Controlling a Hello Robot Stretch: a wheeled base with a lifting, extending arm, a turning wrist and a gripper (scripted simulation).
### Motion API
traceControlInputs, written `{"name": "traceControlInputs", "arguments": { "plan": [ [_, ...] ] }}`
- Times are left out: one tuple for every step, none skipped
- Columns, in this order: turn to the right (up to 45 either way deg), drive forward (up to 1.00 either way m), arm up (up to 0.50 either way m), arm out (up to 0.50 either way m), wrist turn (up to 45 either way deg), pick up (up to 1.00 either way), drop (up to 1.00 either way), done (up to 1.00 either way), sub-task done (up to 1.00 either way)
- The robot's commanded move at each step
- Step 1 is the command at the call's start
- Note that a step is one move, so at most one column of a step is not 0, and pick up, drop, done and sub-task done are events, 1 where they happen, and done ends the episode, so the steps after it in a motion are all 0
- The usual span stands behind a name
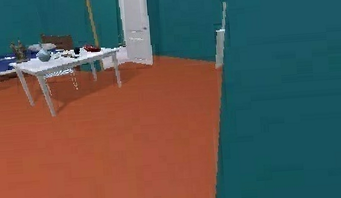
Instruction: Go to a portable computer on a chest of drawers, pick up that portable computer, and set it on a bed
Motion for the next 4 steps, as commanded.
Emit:
{"name": "traceControlInputs", "arguments": {
  "plan": [
    [45.0, 0.00, 0.00, 0.00, 0.0, 0.00, 0.00, 0.00, 0.00],
    [45.0, 0.00, 0.00, 0.00, 0.0, 0.00, 0.00, 0.00, 0.00],
    [36.0, 0.00, 0.00, 0.00, 0.0, 0.00, 0.00, 0.00, 0.00],
    [0.0, 0.15, 0.00, 0.00, 0.0, 0.00, 0.00, 0.00, 0.00]
  ]
}}
